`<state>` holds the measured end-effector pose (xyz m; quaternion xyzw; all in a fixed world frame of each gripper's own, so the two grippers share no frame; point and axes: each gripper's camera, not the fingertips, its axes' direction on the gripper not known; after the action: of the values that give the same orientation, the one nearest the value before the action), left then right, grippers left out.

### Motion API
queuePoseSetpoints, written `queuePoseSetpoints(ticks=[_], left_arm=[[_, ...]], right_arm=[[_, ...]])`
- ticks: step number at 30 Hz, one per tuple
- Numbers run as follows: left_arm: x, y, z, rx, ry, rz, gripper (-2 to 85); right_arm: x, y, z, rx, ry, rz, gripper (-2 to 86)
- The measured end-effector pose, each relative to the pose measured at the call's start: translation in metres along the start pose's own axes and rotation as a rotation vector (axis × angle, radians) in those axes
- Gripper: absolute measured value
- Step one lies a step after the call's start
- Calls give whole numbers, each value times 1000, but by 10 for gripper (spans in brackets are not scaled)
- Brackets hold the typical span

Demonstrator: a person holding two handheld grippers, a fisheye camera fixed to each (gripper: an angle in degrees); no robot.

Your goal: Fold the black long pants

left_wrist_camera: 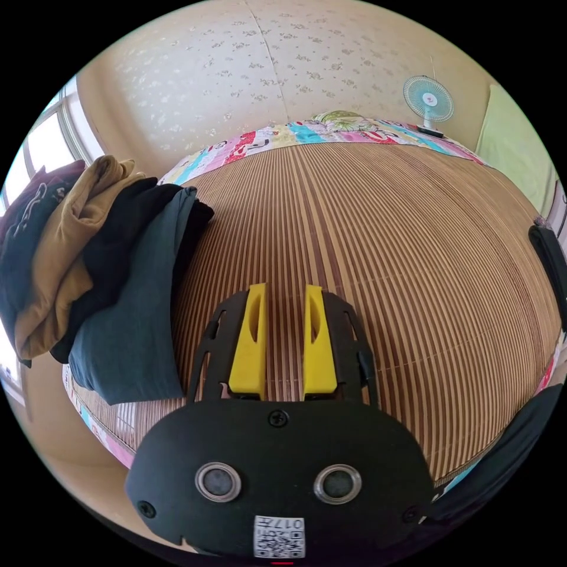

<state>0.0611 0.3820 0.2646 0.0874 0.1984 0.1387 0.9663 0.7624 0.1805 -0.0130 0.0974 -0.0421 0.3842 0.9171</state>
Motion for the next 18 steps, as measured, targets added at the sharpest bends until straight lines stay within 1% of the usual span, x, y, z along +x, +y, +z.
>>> queuePoseSetpoints(ticks=[2, 3, 5, 6, 8, 9, 11, 12, 14, 15, 17, 18], left_arm=[[2, 5, 0, 2, -29, 7, 90], [2, 6, 1, 1, -32, 7, 90], [-3, 10, 2, 5, -39, -8, 88], [-4, 11, 2, 3, -36, -10, 87], [-10, 14, 5, -1, -42, -31, 79], [-11, 15, 6, -5, -43, -34, 74], [-11, 19, 7, 1, -63, -33, 63], [-11, 19, 8, -1, -71, -34, 59], [-17, 20, 12, -21, -90, -58, 45], [-19, 20, 12, -22, -88, -65, 42], [-31, 23, 14, -22, -58, -98, 35], [-35, 24, 14, -21, -52, -113, 33]], right_arm=[[-20, -16, -7, 1, 83, 19, 110], [-28, -18, -12, 31, 79, 1, 99], [-76, -29, -35, 169, 115, -92, 75], [-92, -33, -41, 199, 114, -123, 72], [-173, -56, -49, 216, 106, -276, 63], [-196, -61, -47, 212, 116, -318, 62], [-293, -63, -35, 224, 130, -505, 60], [-316, -60, -30, 220, 121, -547, 60], [-410, -31, -1, 199, 90, -744, 61], [-432, -19, 9, 186, 78, -796, 62], [-509, 47, 55, 130, 41, -1022, 64], [-524, 67, 67, 113, 33, -1081, 65]])
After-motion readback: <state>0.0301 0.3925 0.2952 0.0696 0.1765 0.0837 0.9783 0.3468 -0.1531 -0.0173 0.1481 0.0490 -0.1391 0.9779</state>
